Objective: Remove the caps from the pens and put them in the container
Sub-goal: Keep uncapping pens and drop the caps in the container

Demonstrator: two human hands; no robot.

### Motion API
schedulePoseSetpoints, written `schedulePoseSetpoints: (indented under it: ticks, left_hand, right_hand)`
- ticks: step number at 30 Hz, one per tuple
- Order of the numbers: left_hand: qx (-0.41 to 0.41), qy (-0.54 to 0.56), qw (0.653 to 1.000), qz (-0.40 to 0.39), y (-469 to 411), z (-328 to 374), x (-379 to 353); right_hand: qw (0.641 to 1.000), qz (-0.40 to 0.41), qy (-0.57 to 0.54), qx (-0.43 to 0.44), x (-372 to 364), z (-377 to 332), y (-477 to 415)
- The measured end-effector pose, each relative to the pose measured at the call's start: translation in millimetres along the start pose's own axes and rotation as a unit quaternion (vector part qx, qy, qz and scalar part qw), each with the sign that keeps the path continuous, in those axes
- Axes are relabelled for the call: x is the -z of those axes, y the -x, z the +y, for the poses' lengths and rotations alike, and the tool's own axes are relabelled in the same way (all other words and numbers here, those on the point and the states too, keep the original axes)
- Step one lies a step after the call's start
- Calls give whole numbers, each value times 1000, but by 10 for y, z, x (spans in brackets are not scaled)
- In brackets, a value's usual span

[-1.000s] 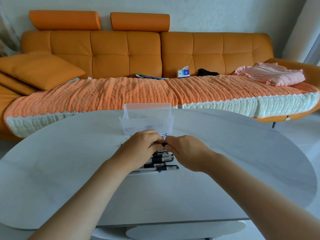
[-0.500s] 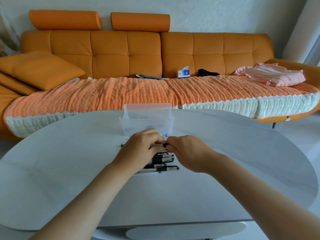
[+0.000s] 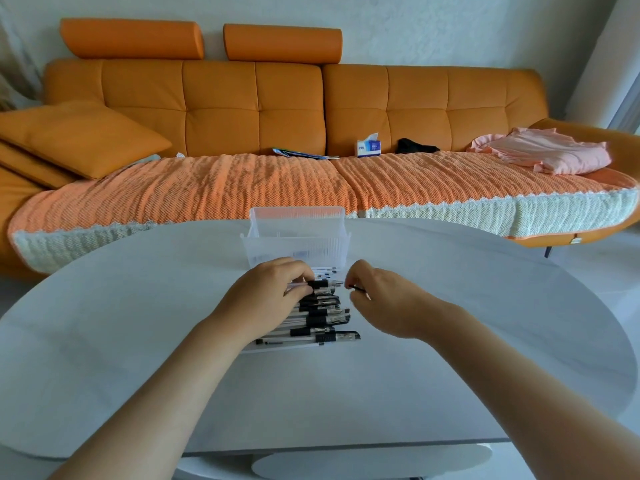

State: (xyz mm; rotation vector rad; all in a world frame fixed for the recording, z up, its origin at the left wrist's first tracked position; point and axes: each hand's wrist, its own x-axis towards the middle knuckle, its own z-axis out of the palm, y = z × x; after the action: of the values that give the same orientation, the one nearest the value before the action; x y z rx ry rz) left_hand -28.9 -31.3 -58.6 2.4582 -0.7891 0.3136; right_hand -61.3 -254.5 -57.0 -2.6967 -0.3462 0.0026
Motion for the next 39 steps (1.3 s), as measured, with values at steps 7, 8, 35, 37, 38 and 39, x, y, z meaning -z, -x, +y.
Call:
schedulePoseSetpoints:
  ticks: [7, 8, 35, 37, 38, 39]
  left_hand:
    - [27, -60, 997, -37, 17, -39, -25]
    - [27, -62, 997, -37, 18, -30, -33]
    - [12, -81, 996, -16, 75, 10, 49]
    - [13, -77, 997, -20, 73, -23, 58]
    - [15, -73, 997, -24, 72, -38, 62]
    - [17, -72, 997, -29, 71, -52, 64]
  right_hand:
    - [996, 23, 27, -80, -24, 314, -18]
    - [996, 26, 19, -84, -29, 332, -11]
    - [991, 32, 113, 61, -58, -190, -111]
    - [992, 40, 103, 67, -66, -214, -119]
    - [992, 47, 98, 69, -71, -227, -123]
    - [991, 56, 95, 70, -77, -239, -129]
